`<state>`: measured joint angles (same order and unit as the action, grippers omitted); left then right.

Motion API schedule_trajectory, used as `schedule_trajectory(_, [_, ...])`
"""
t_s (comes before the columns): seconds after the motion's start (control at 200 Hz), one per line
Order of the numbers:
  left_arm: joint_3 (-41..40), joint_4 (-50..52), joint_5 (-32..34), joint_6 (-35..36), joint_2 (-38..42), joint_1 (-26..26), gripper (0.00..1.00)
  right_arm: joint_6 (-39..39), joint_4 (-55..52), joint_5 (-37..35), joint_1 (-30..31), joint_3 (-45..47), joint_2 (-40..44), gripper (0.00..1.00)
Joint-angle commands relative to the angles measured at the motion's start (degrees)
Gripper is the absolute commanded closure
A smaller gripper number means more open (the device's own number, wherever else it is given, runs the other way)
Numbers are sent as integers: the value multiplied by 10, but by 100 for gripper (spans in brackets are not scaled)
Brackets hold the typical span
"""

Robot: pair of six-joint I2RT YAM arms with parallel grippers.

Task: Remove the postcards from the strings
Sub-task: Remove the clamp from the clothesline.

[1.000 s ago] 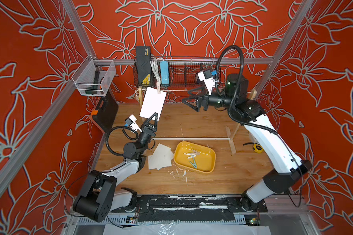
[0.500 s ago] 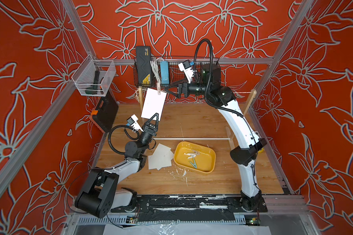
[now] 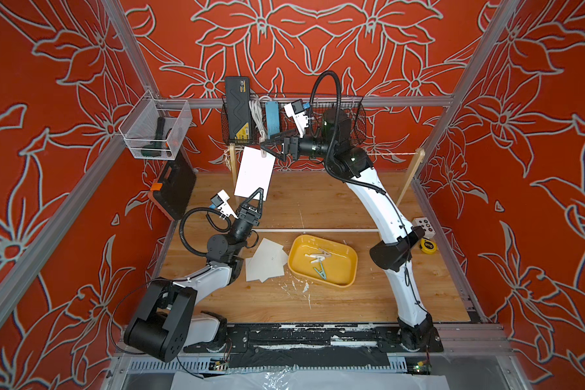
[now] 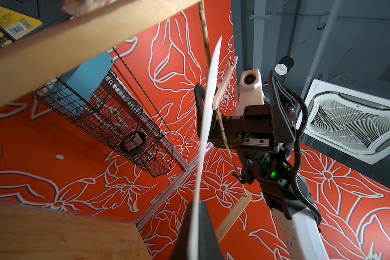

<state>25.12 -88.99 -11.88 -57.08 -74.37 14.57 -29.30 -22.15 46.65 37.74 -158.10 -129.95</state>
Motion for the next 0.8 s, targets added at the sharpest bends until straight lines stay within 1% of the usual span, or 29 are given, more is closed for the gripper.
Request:
schedule_trajectory(0.0, [11,-15,-13,-6,0,-1,100,-29,43,12,8,-20,-22,2])
schedule_trajectory(0.205, [11,-13,-18,-5,0,-1,100,-55,90,29,19,-20,-36,7])
schedule_trajectory(0.465, [8,-19,-17,-12,-3,-2,100,-91,147,59,23,-20,-42,17])
schedule_trajectory(0.676, [10,-22,-17,-16,-5,-2,100,-91,146,67,23,-20,-42,29])
schedule_trajectory(0.796, [9,-21,-17,-17,-4,-2,100,-79,131,59,23,-19,-42,34])
